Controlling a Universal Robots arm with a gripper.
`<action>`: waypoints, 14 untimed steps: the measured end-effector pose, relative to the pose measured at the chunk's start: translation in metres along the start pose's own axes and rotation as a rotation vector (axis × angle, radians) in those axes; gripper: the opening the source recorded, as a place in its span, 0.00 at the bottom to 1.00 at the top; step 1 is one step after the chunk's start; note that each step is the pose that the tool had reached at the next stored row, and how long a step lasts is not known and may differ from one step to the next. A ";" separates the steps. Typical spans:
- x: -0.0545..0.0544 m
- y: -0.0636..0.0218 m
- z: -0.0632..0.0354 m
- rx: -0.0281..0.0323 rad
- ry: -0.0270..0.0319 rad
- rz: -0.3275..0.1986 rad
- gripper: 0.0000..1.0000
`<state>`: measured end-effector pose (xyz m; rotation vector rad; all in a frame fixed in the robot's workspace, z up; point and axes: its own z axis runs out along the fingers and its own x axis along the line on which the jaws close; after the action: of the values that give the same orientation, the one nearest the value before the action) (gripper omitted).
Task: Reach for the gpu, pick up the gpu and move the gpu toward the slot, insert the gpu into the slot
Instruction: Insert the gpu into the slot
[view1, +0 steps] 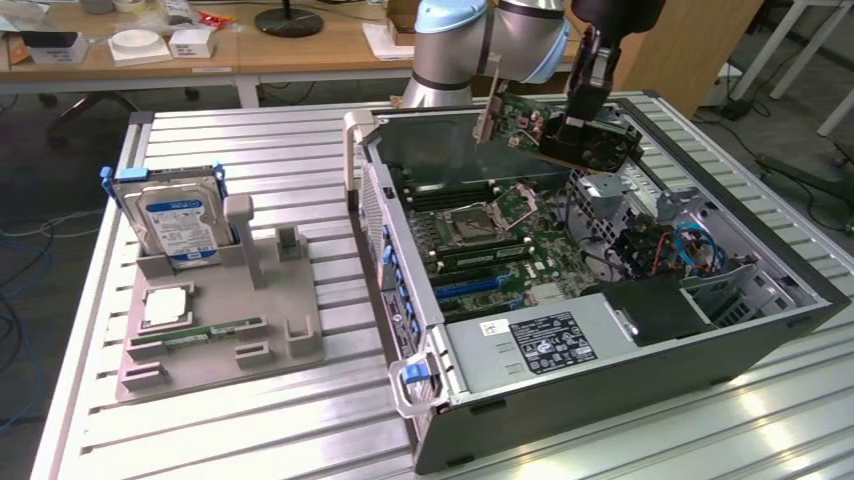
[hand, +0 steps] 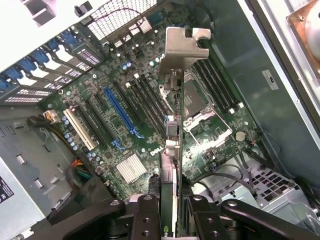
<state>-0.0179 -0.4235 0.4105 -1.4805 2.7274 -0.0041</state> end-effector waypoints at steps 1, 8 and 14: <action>0.000 -0.0001 0.0001 -0.0002 -0.0003 -0.005 0.26; 0.001 -0.0007 0.0006 -0.0016 -0.0013 -0.043 0.26; 0.001 -0.0007 0.0010 -0.0039 -0.0036 -0.087 0.26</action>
<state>-0.0179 -0.4248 0.4095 -1.5971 2.6595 0.0013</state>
